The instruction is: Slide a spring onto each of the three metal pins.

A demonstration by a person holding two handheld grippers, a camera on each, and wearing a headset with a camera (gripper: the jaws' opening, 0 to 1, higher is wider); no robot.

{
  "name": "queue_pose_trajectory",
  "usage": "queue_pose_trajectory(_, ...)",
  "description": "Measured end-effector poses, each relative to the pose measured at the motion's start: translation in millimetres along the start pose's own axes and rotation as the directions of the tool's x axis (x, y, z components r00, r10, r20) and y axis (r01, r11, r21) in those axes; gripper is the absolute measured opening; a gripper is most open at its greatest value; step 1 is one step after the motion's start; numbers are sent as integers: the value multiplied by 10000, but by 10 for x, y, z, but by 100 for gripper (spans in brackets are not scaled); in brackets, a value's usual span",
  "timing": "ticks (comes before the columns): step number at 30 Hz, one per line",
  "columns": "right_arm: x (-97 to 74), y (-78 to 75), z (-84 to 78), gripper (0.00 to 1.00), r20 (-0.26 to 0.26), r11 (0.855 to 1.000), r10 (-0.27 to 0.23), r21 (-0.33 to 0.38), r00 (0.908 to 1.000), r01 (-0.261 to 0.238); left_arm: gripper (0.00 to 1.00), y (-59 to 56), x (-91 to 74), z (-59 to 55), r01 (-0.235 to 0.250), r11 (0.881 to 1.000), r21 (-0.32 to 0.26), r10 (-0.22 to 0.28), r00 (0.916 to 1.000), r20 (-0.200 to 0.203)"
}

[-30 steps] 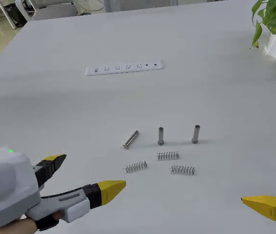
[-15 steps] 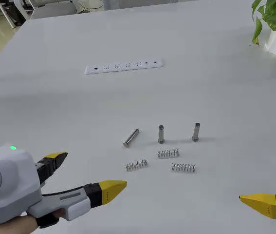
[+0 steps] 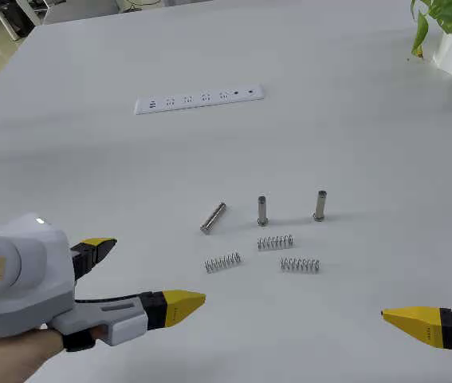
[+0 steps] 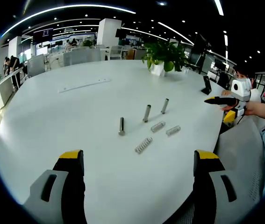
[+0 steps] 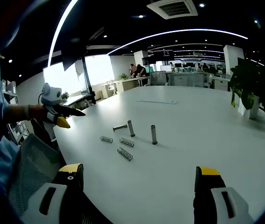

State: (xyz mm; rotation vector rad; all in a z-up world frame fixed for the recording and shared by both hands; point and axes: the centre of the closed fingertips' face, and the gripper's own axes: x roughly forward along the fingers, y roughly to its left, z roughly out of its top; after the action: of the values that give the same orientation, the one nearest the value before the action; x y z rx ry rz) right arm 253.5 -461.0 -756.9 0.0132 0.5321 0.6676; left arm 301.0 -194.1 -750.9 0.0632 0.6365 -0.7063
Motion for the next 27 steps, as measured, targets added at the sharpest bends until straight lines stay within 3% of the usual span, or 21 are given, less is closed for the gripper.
queue_pose_trajectory(15, 22, 79, -58, 99, 62, 9995, 127, 292, 9999, -129, 88, 39, 247, 136, 652, 9905, 1213, -527, 9932, -1039)
queue_pose_trajectory(27, -22, 60, -135, 98, 133, 9978, 21, 659, 9999, -29, 76, 138, 526, 291, 754, 9868, 1434, -513, 9849, -1651)
